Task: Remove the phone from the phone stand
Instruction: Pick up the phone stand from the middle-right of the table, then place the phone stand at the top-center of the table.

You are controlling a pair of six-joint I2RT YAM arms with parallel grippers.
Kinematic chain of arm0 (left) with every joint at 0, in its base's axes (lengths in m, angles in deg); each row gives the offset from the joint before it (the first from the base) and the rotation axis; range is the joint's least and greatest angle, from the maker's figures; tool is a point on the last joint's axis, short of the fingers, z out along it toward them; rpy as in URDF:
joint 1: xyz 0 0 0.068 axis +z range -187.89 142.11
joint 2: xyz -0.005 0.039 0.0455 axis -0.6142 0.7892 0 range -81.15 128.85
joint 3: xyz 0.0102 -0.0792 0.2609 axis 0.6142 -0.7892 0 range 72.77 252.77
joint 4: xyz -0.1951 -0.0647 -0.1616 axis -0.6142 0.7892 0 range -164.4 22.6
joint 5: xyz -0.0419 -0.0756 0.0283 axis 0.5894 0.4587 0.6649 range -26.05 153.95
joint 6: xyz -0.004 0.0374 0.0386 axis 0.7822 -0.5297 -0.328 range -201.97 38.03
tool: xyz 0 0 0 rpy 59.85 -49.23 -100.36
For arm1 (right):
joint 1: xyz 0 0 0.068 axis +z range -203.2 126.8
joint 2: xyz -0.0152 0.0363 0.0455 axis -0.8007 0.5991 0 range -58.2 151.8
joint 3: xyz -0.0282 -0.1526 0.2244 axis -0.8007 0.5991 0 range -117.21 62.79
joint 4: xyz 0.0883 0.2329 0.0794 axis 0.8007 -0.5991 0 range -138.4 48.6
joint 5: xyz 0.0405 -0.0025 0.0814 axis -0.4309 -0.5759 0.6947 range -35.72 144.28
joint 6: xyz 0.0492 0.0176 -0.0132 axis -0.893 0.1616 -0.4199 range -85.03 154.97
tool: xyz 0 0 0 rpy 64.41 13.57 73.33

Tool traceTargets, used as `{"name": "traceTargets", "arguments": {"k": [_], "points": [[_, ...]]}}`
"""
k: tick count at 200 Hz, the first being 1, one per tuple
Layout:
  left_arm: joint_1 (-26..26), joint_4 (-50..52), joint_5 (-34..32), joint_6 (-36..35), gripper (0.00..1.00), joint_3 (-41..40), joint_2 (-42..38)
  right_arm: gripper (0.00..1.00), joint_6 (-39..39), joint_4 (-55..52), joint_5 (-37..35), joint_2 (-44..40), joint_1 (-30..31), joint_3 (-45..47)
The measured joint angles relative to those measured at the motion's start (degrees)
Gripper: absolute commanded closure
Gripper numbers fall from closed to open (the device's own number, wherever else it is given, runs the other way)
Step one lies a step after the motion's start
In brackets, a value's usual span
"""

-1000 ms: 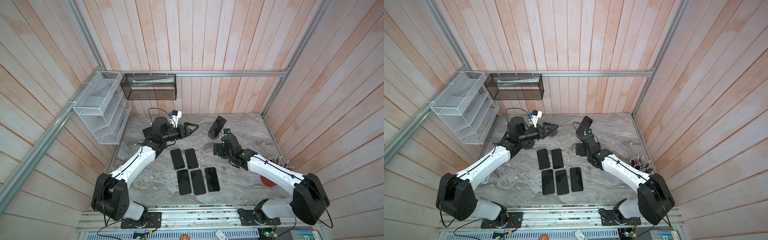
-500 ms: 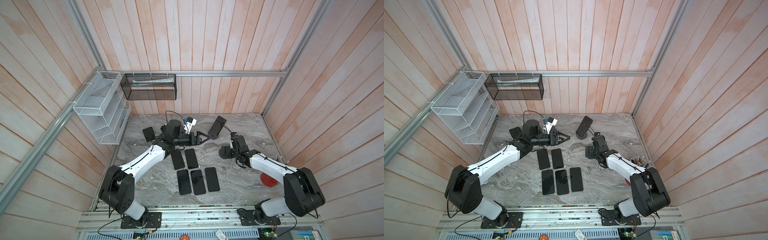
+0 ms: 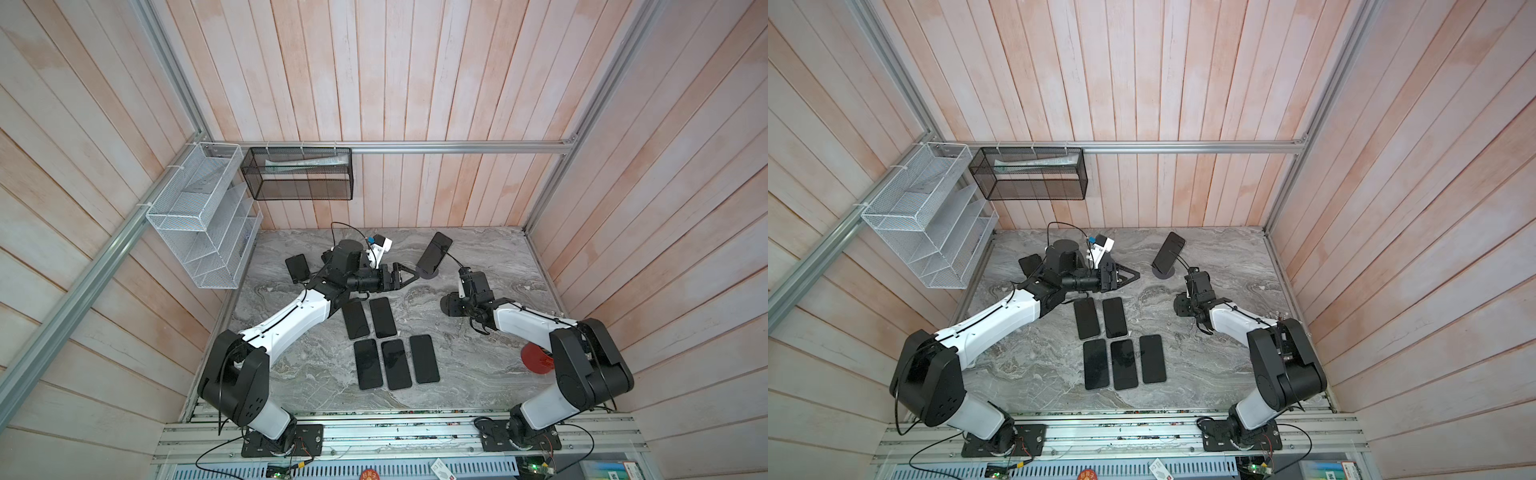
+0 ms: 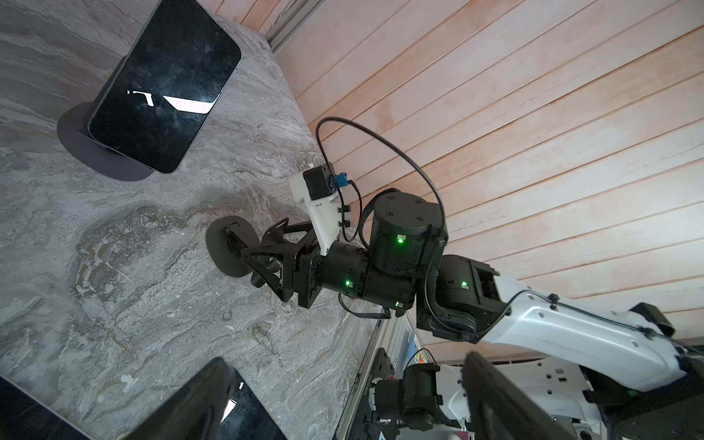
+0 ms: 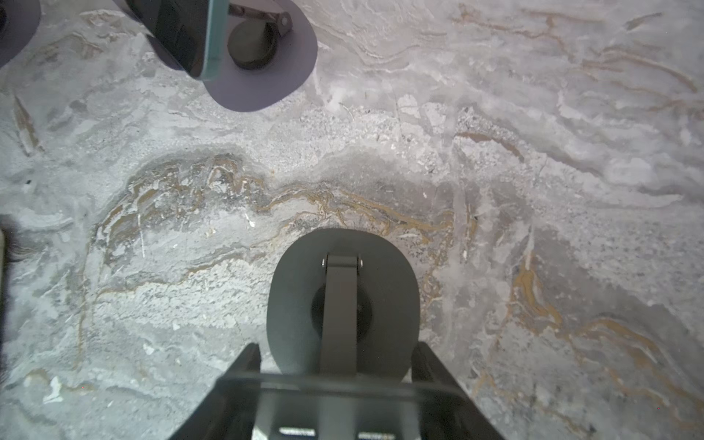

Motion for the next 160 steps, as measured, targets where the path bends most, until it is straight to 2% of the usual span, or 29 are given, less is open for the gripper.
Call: {"name": "traceTargets", "arguments": {"k": [43,62,88,112,134,160], "points": [[0.5,0.0,-0.1,0.0,0.03,0.0,-0.2,0.46,-1.4,-0.5,-1.0,-2.8,2.5,-0.2],[0.8,0.1,-1.0,0.0,0.03,0.0,-0.8,0.46,-2.0,-2.1,-2.7,-4.1,6.4,-2.5],[3.1,0.2,-2.9,0.8,0.03,-0.2,-2.4,0.46,-2.2,-3.5,-4.0,-3.2,13.2,-10.2],[8.4,-1.8,-4.1,3.7,0.04,-2.3,-4.2,0.45,-2.1,-3.3,-4.6,1.9,16.9,-20.6],[13.1,-2.4,-5.2,5.7,0.04,-3.7,-4.7,0.45,-1.9,-2.4,-5.4,8.7,17.1,-28.6],[16.4,-3.1,-6.3,7.0,0.04,-4.4,-5.2,0.45,-1.3,-2.7,-6.6,18.8,16.7,-38.3]]}}
